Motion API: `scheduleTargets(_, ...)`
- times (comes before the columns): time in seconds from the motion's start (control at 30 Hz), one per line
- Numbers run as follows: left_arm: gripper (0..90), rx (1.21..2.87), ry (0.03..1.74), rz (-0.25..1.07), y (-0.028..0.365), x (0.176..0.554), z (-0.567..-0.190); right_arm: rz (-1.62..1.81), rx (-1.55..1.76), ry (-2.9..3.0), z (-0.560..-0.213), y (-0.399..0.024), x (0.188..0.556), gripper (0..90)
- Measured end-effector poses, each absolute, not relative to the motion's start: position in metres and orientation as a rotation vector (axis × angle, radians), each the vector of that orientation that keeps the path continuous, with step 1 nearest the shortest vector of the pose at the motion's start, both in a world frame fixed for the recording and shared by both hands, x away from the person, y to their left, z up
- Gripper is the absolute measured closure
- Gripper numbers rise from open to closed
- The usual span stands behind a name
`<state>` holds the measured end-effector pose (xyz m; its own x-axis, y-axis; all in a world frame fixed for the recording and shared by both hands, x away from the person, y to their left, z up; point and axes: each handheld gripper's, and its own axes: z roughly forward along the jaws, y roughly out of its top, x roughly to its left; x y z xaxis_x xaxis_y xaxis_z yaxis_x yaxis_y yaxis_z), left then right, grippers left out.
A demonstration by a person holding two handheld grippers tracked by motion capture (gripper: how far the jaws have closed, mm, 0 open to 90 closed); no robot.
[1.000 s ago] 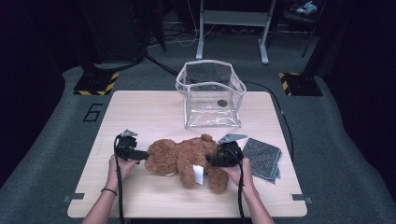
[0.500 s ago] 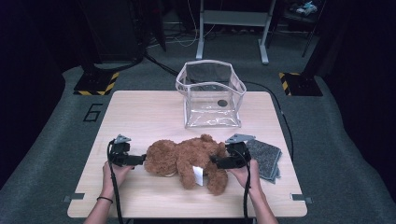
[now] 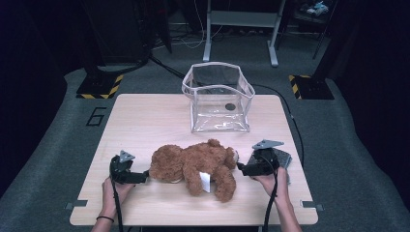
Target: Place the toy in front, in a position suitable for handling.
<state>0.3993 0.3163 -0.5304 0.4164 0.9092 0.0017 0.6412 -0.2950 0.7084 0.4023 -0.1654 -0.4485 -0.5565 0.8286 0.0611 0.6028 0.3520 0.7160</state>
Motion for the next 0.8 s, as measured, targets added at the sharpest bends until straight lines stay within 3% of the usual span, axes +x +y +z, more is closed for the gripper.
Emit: scheduleTargets(0.8, 0.0, 2.029, 1.305, 0.552, 0.316, 0.396, -0.532, 0.88, 1.478, 2.165, -0.465, -0.223, 0.406, 8.8)
